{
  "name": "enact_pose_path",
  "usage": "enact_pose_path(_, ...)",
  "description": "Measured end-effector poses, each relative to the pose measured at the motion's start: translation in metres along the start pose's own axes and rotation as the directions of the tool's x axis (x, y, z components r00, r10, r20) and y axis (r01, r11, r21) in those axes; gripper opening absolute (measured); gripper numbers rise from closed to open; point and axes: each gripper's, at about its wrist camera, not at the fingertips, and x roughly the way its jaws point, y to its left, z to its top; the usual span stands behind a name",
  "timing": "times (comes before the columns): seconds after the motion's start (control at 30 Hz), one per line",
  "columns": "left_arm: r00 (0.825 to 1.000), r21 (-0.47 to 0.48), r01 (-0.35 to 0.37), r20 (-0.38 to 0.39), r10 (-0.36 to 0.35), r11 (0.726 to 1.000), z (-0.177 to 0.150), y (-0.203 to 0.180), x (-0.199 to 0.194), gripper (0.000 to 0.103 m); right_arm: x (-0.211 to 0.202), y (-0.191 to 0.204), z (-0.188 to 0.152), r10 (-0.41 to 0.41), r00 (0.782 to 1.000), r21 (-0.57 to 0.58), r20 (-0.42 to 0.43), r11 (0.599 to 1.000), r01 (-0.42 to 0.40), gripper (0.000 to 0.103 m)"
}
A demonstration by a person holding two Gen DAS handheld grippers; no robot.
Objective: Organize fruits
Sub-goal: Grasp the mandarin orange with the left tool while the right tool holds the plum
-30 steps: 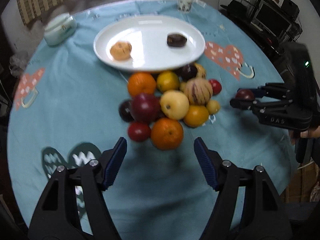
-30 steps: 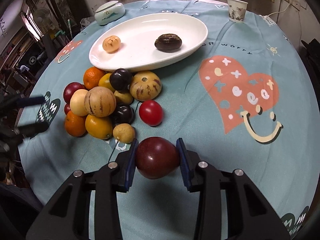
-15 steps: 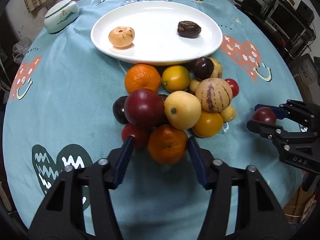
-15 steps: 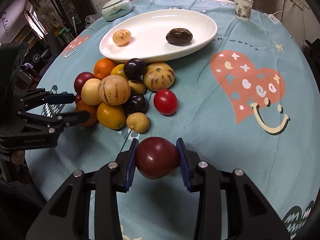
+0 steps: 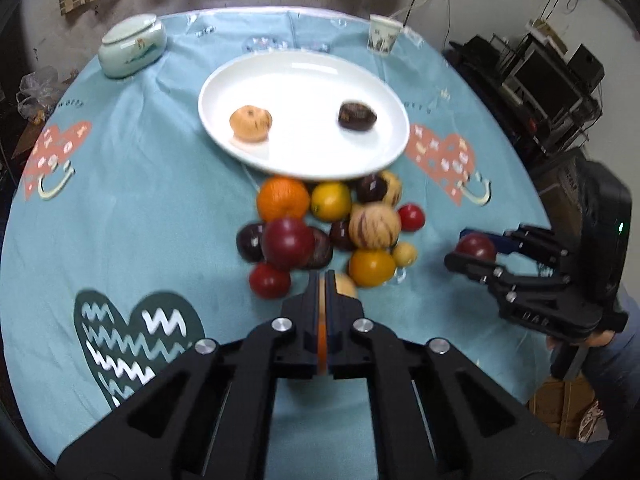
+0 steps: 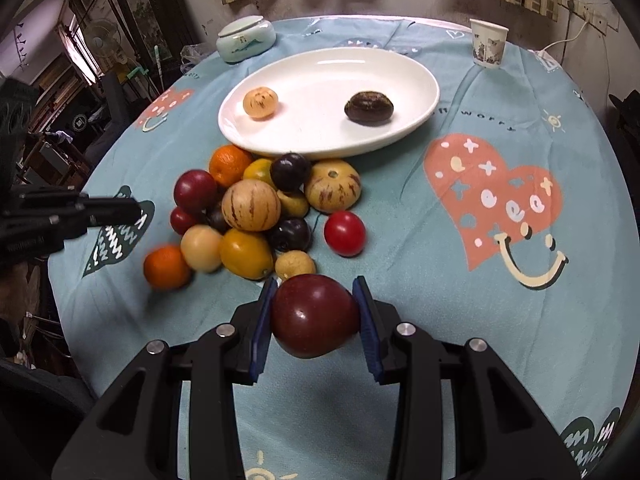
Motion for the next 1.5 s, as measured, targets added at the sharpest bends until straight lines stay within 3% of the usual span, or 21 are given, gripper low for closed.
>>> enact_pose_path(0.2, 1.000, 0.069, -0.017, 0.008, 0.017, 0.997, 0.006, 0.005, -0.008, 0.004, -0.004, 0.006, 0.007, 0.014, 1.000, -0.031, 0.000, 0.999, -0.014, 0.039)
enact_pose_path(0.23, 1.000, 0.109, -0.004, -0.019, 0.006, 0.994, -0.002, 0.004, -0.007, 0.016, -0.004, 0.007, 0.006, 0.014, 1.000, -0.033, -0.002, 0.999, -0.014, 0.039)
enact_pose_path(0.27, 0.999, 0.146, 0.007, -0.046, 0.000, 0.989, -0.011, 0.003, -0.007, 0.036, -0.003, 0.007, 0.005, 0.016, 1.000, -0.029, -0.003, 0.999, -0.016, 0.039)
enact_pose_path(0.33, 0.998, 0.208, 0.011, -0.069, 0.003, 0.978, -0.031, -0.003, -0.006, 0.056, -0.001, 0.008, 0.002, 0.021, 1.000, -0.026, -0.008, 0.999, -0.022, 0.039)
enact_pose_path(0.43, 0.991, 0.268, 0.062, -0.132, -0.027, 0.962, -0.052, -0.018, 0.004, 0.063, 0.005, 0.013, 0.000, 0.032, 0.999, -0.033, -0.028, 0.999, -0.033, 0.039)
enact_pose_path(0.67, 0.981, 0.273, 0.057, -0.194, -0.003, 0.960, -0.060, -0.038, 0.040, 0.063, 0.007, 0.023, 0.000, 0.043, 0.999, -0.057, -0.033, 0.997, -0.045, 0.039)
enact_pose_path(0.73, 0.984, 0.281, 0.051, -0.179, 0.000, 0.958, -0.059, -0.042, 0.043, 0.062, 0.007, 0.023, 0.000, 0.043, 0.999, -0.054, -0.032, 0.998, -0.044, 0.039)
enact_pose_path(0.83, 0.986, 0.264, 0.037, -0.166, 0.008, 0.964, -0.053, -0.041, 0.042, 0.031, 0.007, 0.022, -0.002, 0.043, 0.999, -0.049, -0.034, 0.998, -0.044, 0.039)
enact_pose_path(0.87, 0.982, 0.237, 0.049, -0.187, -0.004, 0.970, -0.050, -0.037, 0.044, 0.030, 0.008, 0.022, -0.003, 0.044, 0.998, -0.048, -0.034, 0.998, -0.045, 0.039)
enact_pose_path(1.13, 0.979, 0.233, 0.034, -0.202, 0.014, 0.972, -0.047, -0.039, 0.045, 0.031, 0.009, 0.023, -0.005, 0.054, 0.998, -0.048, -0.037, 0.997, -0.055, 0.039)
enact_pose_path(1.2, 0.978, 0.235, 0.029, -0.208, 0.021, 0.972, -0.047, -0.040, 0.046, 0.039, 0.009, 0.024, -0.004, 0.053, 0.998, -0.050, -0.035, 0.997, -0.055, 0.039)
enact_pose_path(1.27, 0.977, 0.276, 0.010, -0.208, 0.049, 0.961, -0.050, -0.048, 0.050, 0.057, 0.009, 0.024, -0.004, 0.053, 0.998, -0.051, -0.035, 0.997, -0.055, 0.039)
enact_pose_path(1.33, 0.973, 0.323, -0.011, -0.215, 0.085, 0.946, -0.056, -0.056, 0.054, 0.065, 0.009, 0.024, -0.004, 0.051, 0.998, -0.050, -0.036, 0.997, -0.052, 0.039)
enact_pose_path(1.4, 0.975, 0.329, -0.022, -0.203, 0.094, 0.944, -0.059, -0.058, 0.054, 0.058, 0.008, 0.024, -0.005, 0.052, 0.998, -0.048, -0.033, 0.997, -0.053, 0.039)
enact_pose_path(1.43, 0.975, 0.322, -0.029, -0.198, 0.097, 0.946, -0.058, -0.056, 0.054, 0.041, 0.008, 0.023, -0.005, 0.051, 0.998, -0.047, -0.032, 0.998, -0.052, 0.039)
enact_pose_path(1.5, 0.975, 0.281, -0.006, -0.213, 0.068, 0.960, -0.054, -0.049, 0.054, 0.040, 0.007, 0.023, -0.005, 0.052, 0.998, -0.045, -0.030, 0.998, -0.053, 0.039)
